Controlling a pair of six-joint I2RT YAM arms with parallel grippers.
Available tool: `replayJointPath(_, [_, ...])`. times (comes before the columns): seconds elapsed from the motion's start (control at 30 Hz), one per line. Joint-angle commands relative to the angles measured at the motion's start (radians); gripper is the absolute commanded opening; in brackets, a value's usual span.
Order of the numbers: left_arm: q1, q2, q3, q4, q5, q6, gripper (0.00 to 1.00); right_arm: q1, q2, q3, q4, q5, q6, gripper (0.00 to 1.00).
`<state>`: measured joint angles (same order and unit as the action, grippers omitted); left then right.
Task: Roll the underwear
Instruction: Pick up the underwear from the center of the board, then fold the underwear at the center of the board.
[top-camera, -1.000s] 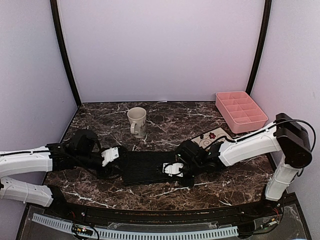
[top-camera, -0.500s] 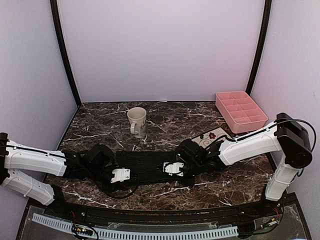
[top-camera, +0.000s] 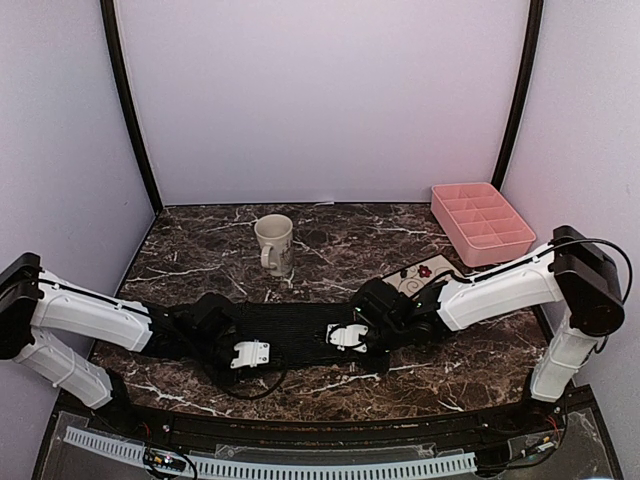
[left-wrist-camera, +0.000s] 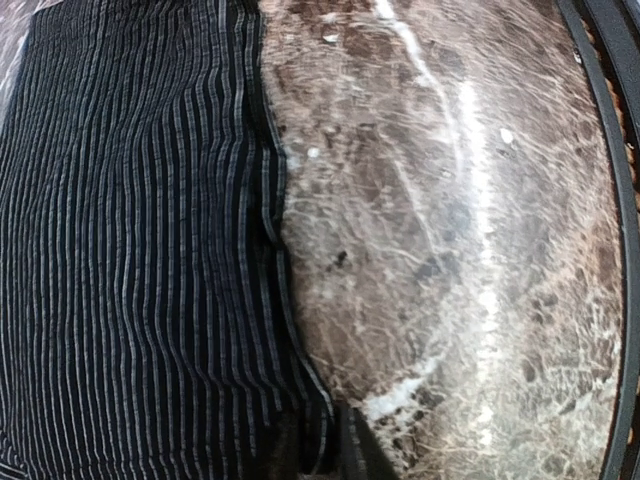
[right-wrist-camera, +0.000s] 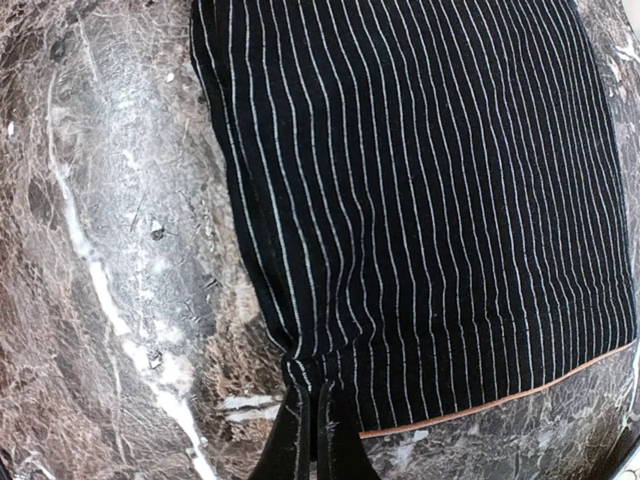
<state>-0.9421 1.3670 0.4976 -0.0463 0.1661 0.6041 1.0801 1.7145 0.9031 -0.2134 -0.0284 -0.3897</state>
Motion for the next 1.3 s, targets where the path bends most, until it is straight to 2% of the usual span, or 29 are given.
replayJointPath(0.0, [-0.006,0.025,-0.011,-0.044,-0.055,0.021,0.10,0.003,-0.023,0.007,-0.048,0.008,0.016,0.00])
replayJointPath(0.1, [-0.006,-0.002,0.000,-0.082,-0.047,0.006,0.02,0.003,-0.041,0.007,-0.062,0.002,0.018,0.00])
replayJointPath(0.17, [-0.006,-0.041,0.008,-0.120,-0.015,0.005,0.00,0.003,-0.055,0.008,-0.077,-0.005,0.025,0.00])
replayJointPath(0.43, [-0.009,-0.209,0.068,-0.336,0.118,-0.015,0.00,0.013,-0.163,0.010,-0.162,-0.136,0.111,0.00])
replayJointPath(0.63, [-0.007,-0.284,0.163,-0.460,0.159,-0.054,0.00,0.037,-0.236,0.047,-0.246,-0.218,0.198,0.00])
replayJointPath(0.83, [0.075,-0.259,0.183,-0.462,0.134,-0.032,0.00,-0.037,-0.190,0.118,-0.313,-0.209,0.168,0.00])
replayJointPath(1.1, [0.168,-0.160,0.192,-0.320,0.074,-0.014,0.00,-0.123,-0.060,0.237,-0.370,-0.207,0.140,0.00])
replayJointPath(1.27, [0.186,-0.092,0.202,-0.259,0.030,-0.003,0.00,-0.161,0.022,0.327,-0.389,-0.192,0.133,0.00])
